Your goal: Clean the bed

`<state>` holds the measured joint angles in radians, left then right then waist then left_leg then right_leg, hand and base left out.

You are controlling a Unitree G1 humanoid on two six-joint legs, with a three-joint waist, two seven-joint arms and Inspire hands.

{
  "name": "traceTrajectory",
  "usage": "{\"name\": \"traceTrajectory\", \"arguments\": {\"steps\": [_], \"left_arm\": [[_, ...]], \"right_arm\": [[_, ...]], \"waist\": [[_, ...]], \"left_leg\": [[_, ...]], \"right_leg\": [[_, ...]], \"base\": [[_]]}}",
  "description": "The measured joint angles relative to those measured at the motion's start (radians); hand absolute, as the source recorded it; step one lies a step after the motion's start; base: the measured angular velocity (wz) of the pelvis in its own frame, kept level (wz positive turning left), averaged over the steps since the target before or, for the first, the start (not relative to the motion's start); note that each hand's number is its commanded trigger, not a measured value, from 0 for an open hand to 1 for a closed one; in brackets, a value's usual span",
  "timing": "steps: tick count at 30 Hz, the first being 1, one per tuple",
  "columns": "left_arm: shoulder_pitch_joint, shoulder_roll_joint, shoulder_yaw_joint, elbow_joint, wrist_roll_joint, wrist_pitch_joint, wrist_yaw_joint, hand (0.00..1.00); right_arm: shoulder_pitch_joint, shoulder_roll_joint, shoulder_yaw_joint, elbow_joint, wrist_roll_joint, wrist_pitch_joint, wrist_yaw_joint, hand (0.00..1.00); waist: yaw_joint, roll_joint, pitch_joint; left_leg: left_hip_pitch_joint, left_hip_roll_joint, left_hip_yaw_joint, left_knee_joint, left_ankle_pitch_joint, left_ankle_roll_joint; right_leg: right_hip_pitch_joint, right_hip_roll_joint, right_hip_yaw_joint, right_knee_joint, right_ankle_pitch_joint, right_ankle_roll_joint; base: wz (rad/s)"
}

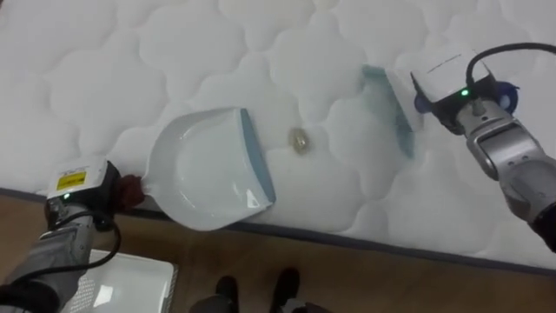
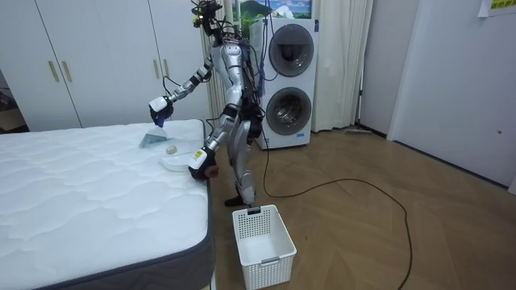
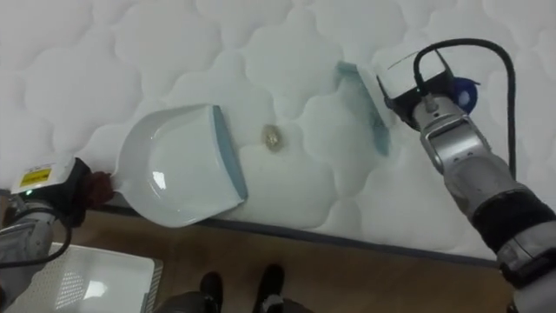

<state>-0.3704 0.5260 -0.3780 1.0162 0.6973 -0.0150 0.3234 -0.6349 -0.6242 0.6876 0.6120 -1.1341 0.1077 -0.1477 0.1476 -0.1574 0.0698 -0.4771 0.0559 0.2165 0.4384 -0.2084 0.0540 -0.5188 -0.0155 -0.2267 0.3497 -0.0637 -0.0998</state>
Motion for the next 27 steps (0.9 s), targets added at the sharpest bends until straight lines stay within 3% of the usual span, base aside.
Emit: {"name": "traceTrajectory", "arguments": {"steps": [3, 9, 15, 20, 27], "left_arm": [[0.000, 0.000, -0.001, -0.005, 0.000, 0.000, -0.002, 1.00], [0.002, -0.001, -0.010, -0.004, -0.001, 0.002, -0.003, 1.00], [0.009, -0.011, -0.021, -0.004, 0.003, 0.010, -0.014, 1.00], [0.014, -0.012, -0.028, -0.002, 0.005, 0.012, -0.050, 1.00], [0.012, -0.011, -0.025, -0.001, 0.043, 0.016, -0.083, 1.00]], "right_arm": [[0.008, 0.020, 0.020, -0.017, 0.001, -0.020, 0.035, 1.00], [0.007, 0.023, 0.027, -0.044, 0.012, -0.019, 0.088, 1.00], [0.007, 0.023, 0.027, -0.078, 0.013, -0.018, 0.141, 1.00], [0.008, 0.025, 0.027, -0.106, 0.029, -0.018, 0.198, 1.00], [0.007, 0.038, 0.026, -0.113, 0.044, -0.018, 0.238, 1.00]], "waist": [[0.002, 0.001, -0.0004], [0.000, 0.010, -0.0037], [-0.001, 0.035, -0.0030], [-0.001, 0.059, -0.0115], [-0.001, 0.057, -0.0137]], "left_leg": [[0.000, 0.000, -0.003, -0.005, 0.000, 0.000], [0.001, 0.000, -0.005, -0.003, 0.000, 0.000], [0.002, 0.001, -0.011, 0.007, -0.003, 0.000], [0.004, -0.001, -0.006, 0.001, -0.003, 0.000], [0.015, -0.002, 0.002, 0.002, -0.003, 0.000]], "right_leg": [[0.003, -0.003, -0.016, -0.006, 0.001, -0.001], [0.006, -0.004, -0.026, -0.005, 0.001, -0.002], [0.012, -0.006, -0.036, -0.005, 0.001, -0.002], [0.012, -0.013, -0.051, -0.004, 0.001, -0.004], [0.016, -0.014, -0.048, 0.000, -0.004, -0.010]], "base": [[0.03], [0.01], [0.02], [-0.02], [-0.01]]}}
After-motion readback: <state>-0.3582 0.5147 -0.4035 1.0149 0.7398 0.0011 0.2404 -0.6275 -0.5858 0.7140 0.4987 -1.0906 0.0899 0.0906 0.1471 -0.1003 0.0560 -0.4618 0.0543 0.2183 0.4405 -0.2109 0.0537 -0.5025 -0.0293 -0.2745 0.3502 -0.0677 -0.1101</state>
